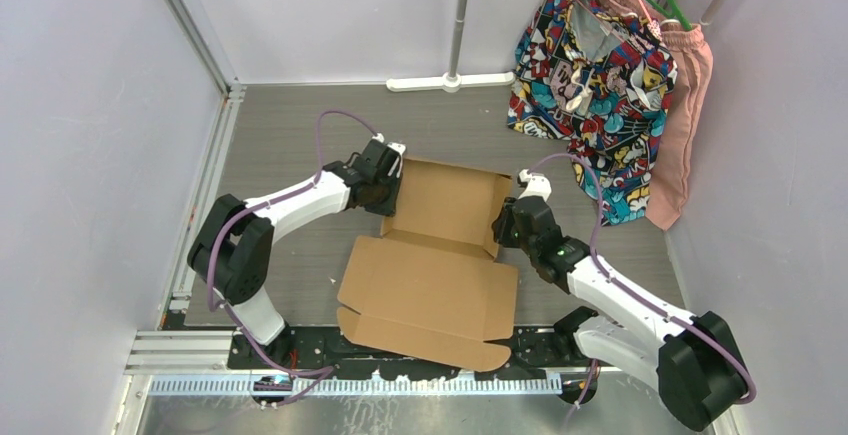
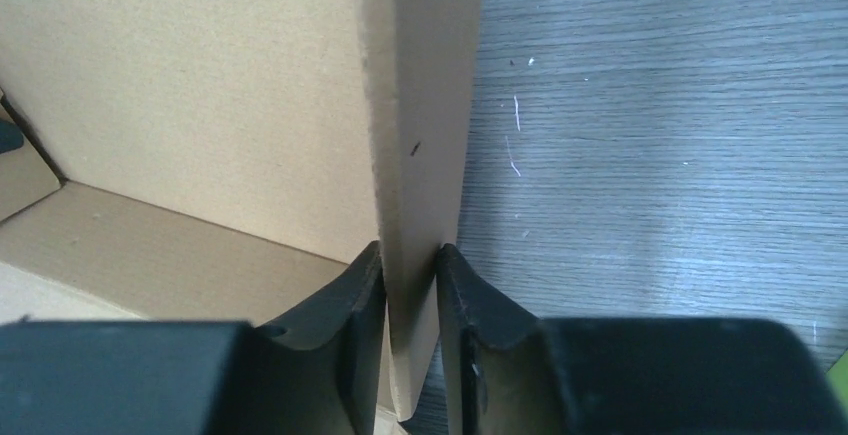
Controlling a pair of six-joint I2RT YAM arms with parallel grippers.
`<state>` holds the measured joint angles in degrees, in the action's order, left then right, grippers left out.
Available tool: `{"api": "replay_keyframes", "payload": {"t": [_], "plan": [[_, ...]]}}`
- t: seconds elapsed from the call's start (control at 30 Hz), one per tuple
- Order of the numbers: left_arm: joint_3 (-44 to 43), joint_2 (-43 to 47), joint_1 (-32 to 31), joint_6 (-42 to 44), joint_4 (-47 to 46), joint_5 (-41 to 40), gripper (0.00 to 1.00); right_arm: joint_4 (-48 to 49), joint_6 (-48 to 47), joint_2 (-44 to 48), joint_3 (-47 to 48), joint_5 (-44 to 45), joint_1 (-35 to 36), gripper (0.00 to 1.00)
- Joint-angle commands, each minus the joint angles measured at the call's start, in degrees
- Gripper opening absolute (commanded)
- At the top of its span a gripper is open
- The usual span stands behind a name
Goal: Fold the paper box
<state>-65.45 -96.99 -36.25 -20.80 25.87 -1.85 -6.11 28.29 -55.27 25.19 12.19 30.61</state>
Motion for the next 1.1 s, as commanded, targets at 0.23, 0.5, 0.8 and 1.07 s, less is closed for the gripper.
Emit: {"api": "replay_keyframes", "payload": {"t": [0.23,0.5,0.8,1.07], "plan": [[-2.60,1.81,0.19,-1.50,1.22,1.58,0.20,-2.12,-1.86,-0.75,5.57,3.23,-0.14,0.24],[-3.36,2.70,0.14,-2.59,3.73,4.20,0.23,-7.39,-4.92,-7.80,12.73,6.18,-0.18,0.11],[-3.41,2.49,0.13,-4.24,5.90,6.20,0.27,-15.85,-7.50,-16.45,21.43,7.24,-0.16,0.05],[-3.11,1.62,0.05,-4.21,6.56,6.48,0.27,-24.74,-10.28,-23.11,28.91,8.93,-0.12,0.02]]}}
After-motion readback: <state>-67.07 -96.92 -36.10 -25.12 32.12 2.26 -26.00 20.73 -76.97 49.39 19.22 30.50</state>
